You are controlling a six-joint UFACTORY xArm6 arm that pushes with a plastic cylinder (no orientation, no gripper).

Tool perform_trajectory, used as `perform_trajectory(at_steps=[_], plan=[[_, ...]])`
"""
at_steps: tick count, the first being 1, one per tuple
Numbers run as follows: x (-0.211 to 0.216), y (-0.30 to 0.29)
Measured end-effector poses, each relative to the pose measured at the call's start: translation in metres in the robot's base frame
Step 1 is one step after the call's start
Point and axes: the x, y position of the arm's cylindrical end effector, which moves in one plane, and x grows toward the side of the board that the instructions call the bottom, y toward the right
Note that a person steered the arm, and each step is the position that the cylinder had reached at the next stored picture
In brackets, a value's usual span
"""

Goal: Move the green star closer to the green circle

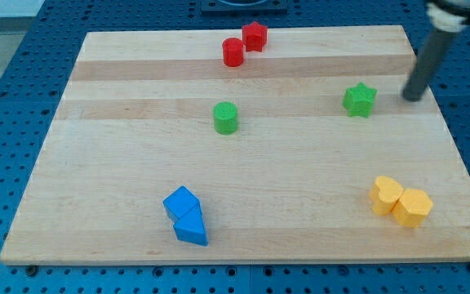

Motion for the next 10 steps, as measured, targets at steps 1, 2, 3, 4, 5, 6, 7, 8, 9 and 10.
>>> perform_trajectory(at_steps=[1,2,3,4,5,6,7,8,9,10], plan=[[0.0,-0.074],[0.0,-0.083],[0.0,-0.055],[-0.003,-0.038],[0.015,-0.059],[0.017,-0.062],[0.037,-0.062],[0.045,-0.062],[0.05,-0.065],[0.056,-0.094]])
